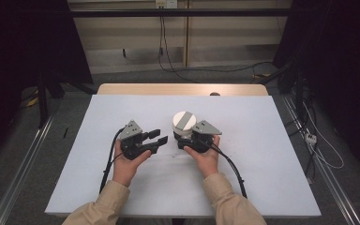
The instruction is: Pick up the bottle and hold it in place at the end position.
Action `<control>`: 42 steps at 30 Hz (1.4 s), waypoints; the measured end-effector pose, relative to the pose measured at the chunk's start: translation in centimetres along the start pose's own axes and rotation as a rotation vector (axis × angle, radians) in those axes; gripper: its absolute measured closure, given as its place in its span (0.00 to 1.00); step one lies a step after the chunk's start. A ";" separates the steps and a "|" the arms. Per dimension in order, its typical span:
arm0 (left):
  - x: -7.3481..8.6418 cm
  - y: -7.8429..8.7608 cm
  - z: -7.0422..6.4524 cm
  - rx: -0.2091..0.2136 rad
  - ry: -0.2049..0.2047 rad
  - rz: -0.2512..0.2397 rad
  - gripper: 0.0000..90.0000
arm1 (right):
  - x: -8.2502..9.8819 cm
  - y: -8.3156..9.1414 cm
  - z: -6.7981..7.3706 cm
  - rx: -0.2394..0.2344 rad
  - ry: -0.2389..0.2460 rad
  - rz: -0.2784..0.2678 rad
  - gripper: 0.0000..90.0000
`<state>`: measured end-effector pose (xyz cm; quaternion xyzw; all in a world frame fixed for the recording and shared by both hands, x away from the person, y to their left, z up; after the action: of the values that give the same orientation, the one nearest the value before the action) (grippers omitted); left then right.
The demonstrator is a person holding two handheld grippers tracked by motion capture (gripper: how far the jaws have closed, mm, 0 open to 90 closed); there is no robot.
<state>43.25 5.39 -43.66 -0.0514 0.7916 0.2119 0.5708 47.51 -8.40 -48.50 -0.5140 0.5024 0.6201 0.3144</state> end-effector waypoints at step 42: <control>0.2 -3.5 -0.4 0.034 0.018 0.097 1.00 | 0.0 0.0 0.0 -0.001 0.008 0.001 0.21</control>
<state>43.92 2.09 -44.70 -0.0052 0.8018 0.2254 0.5534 47.51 -8.39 -48.54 -0.5163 0.5038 0.6184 0.3119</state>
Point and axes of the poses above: each handheld gripper's, and its own axes: y roughly backward along the jaws, x roughly out of its underside, z roughly to its left, the point moved 8 cm from there along -y, roughly forward along the jaws, and after that the axes turned 12 degrees about x, right-handed, at the moved point
